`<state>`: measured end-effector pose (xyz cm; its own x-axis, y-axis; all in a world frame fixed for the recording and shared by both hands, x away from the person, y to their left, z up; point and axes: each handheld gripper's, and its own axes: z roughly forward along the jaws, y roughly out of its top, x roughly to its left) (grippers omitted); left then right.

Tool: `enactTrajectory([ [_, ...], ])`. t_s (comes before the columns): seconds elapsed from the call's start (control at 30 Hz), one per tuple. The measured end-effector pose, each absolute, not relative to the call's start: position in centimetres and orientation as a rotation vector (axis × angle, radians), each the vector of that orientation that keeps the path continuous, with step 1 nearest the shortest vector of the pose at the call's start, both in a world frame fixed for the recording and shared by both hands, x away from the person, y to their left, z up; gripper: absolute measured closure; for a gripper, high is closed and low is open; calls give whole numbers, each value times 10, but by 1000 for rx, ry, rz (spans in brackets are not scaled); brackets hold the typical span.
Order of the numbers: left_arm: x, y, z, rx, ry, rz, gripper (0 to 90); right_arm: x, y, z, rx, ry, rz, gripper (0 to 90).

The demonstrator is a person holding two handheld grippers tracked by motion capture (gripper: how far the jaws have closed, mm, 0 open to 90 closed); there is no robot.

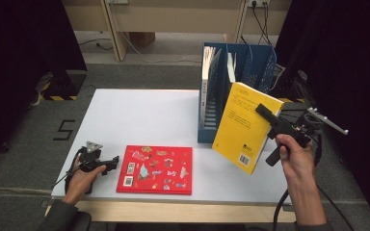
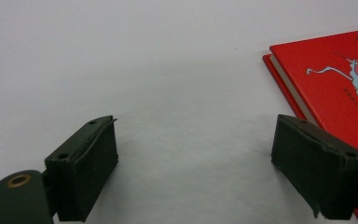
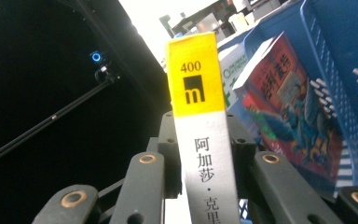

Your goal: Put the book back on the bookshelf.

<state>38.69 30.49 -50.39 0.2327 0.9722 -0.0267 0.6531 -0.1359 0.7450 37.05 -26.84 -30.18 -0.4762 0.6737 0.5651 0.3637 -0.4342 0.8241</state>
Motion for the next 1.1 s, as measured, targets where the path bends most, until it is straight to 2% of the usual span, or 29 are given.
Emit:
enactTrajectory([
  [0.27, 387, 305, -504, 1868, 1494, 641, 131, 392, -287, -281, 1497, 1414, 1979, 739],
  [0.67, 387, 305, -504, 1868, 1495, 641, 131, 448, -303, -264, 1565, 1338, 1880, 731],
  [1.1, 387, 304, -504, 1862, 1494, 644, 132, 507, -279, -261, 1612, 1368, 1741, 726],
])
